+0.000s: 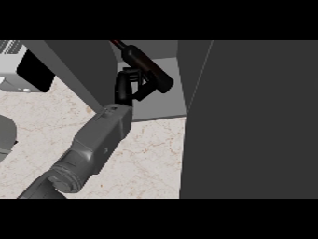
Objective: Pick up the wine, place it into the cabinet and close the cabinet
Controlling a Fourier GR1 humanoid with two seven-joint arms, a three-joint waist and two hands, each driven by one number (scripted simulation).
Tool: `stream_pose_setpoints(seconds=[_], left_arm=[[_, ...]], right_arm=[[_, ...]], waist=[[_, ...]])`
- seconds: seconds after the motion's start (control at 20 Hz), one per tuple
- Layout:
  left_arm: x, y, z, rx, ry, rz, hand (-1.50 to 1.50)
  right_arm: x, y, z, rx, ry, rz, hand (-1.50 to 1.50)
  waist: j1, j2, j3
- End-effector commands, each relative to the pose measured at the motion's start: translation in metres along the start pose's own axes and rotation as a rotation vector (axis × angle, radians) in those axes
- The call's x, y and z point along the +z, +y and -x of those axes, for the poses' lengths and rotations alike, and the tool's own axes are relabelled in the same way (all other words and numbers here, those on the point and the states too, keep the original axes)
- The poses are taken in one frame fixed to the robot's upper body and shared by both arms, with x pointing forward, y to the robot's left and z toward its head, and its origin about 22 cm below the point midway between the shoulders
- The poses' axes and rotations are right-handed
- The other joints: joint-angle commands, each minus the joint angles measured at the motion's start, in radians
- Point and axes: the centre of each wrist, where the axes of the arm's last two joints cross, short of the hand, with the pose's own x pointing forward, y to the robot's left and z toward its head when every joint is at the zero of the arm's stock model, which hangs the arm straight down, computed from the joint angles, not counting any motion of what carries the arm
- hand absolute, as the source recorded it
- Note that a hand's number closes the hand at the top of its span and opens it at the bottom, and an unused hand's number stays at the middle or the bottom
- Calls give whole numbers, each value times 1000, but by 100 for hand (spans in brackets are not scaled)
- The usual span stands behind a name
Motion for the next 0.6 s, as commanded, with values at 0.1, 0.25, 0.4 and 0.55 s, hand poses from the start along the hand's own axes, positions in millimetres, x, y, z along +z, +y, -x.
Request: stream_pose_setpoints(seconds=[0.1,0.25,0.4,0.55], left_arm=[[-7,2,-5,-3,-19,-7,150],[-23,2,-24,-18,-16,-18,150],[-28,3,-30,-56,-31,-25,150],[-34,-2,-41,-59,-38,-39,150]], right_arm=[[6,-3,0,13,-9,26,-150],[2,-5,2,0,-3,0,-150],[0,0,3,3,-12,-3,-150],[3,-8,3,7,8,2,-150]], waist=[[2,3,0],[-5,7,1],[-2,8,1],[-8,9,2]])
